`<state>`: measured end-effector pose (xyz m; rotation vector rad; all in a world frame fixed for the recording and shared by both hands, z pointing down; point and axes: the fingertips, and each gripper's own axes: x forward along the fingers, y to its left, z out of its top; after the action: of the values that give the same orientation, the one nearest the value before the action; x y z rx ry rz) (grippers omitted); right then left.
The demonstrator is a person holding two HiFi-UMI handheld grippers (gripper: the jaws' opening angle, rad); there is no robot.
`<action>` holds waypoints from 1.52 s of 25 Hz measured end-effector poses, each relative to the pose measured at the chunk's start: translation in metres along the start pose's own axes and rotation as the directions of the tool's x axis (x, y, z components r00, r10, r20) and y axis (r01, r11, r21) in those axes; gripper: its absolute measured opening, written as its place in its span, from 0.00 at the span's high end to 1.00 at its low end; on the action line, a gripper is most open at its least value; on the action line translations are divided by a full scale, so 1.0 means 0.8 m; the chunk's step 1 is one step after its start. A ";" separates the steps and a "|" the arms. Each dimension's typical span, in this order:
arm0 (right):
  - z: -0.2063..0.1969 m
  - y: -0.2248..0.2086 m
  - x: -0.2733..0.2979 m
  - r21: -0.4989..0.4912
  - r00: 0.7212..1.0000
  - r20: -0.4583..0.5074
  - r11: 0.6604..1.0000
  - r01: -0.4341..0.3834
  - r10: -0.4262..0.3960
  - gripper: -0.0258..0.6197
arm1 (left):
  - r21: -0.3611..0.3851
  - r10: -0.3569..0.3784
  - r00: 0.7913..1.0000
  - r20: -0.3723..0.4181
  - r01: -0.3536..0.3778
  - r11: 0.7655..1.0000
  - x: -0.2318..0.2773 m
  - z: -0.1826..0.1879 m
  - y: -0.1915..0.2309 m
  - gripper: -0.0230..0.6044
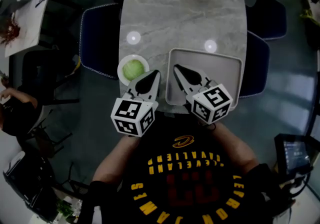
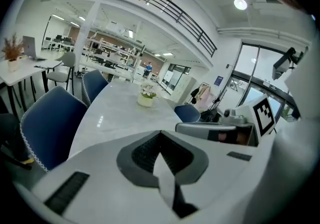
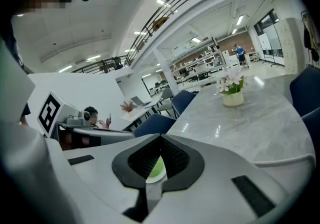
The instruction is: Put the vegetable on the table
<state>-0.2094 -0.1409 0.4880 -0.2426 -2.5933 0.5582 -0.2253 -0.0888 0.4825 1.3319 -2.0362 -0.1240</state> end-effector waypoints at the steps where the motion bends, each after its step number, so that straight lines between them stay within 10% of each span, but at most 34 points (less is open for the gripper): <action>1: 0.004 -0.001 -0.010 -0.006 1.000 0.014 1.000 -0.012 0.012 0.95 | 0.008 -0.003 1.000 -0.004 0.003 1.000 0.003 -0.003 -0.012 0.96; 9: 0.050 -0.017 -0.091 -0.240 0.993 0.115 0.970 0.029 -0.002 0.95 | 0.081 0.010 0.999 0.033 -0.013 0.997 0.005 0.004 -0.081 0.96; 19: 0.145 -0.006 -0.187 -0.179 0.923 0.384 0.982 0.061 0.012 0.95 | 0.274 -0.050 0.961 0.274 -0.028 0.961 -0.041 0.125 -0.167 0.96; 38: 0.122 0.009 -0.188 -0.252 0.932 0.363 0.962 0.108 -0.009 0.95 | 0.403 -0.135 0.971 0.196 0.046 0.914 -0.029 0.096 -0.202 0.96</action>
<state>-0.1249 -0.2072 0.3444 -0.1599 -3.0241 0.2409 -0.1404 -0.1667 0.3433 1.7293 -2.2673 0.1131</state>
